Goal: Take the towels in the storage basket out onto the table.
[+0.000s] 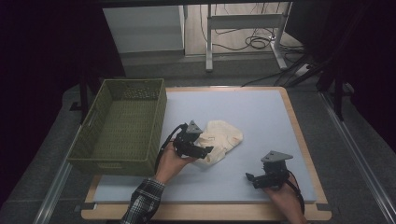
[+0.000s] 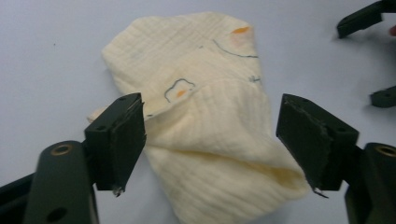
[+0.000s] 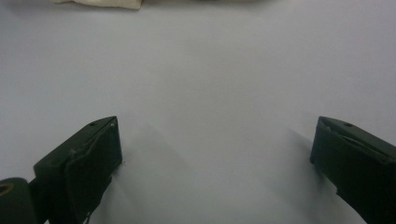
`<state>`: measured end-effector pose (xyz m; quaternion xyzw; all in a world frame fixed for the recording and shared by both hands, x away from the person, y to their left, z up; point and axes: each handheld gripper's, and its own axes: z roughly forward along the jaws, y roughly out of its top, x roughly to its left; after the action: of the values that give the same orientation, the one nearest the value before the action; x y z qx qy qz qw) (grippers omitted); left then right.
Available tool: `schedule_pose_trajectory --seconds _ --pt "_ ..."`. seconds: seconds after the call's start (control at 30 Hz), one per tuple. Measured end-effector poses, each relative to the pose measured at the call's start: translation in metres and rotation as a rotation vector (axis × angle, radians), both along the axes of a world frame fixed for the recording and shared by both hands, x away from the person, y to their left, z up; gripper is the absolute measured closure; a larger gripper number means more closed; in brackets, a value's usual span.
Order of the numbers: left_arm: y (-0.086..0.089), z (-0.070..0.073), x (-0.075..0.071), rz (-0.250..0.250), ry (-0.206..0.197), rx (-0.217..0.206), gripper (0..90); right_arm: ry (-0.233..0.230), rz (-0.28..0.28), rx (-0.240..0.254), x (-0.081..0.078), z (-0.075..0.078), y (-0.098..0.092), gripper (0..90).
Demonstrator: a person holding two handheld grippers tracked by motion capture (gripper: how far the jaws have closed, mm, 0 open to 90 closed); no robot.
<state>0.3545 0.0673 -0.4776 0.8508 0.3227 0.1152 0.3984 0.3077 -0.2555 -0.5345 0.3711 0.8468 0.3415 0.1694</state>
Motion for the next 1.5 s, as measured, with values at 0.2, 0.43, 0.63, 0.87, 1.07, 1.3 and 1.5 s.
schedule_pose_trajectory --seconds 0.2,0.43,0.63,0.87,1.07,1.3,1.5 --pt "-0.013 0.003 -0.007 -0.065 -0.007 -0.006 46.3 -0.002 0.001 -0.001 0.0 0.0 0.0 2.1" --pt "-0.043 -0.003 0.007 -0.091 0.005 0.003 63.9 -0.002 0.001 -0.001 0.0 0.0 0.0 2.1" --pt "-0.06 -0.023 0.025 -0.041 0.008 0.107 57.7 -0.001 0.001 -0.001 0.0 0.0 0.0 2.1" --pt "-0.048 -0.026 0.025 -0.036 0.043 0.043 83.4 -0.001 0.001 -0.001 0.0 0.0 0.0 2.1" --pt "-0.038 -0.012 0.019 -0.042 0.036 -0.011 81.0 0.001 0.001 -0.002 0.0 0.0 0.0 2.2" --pt "-0.029 -0.017 0.013 -0.048 0.06 -0.015 80.3 -0.006 0.008 -0.002 0.001 0.004 -0.002 18.8" --pt "-0.014 -0.02 0.008 -0.027 0.062 -0.045 85.3 0.019 0.068 0.013 0.014 0.011 0.003 40.0"
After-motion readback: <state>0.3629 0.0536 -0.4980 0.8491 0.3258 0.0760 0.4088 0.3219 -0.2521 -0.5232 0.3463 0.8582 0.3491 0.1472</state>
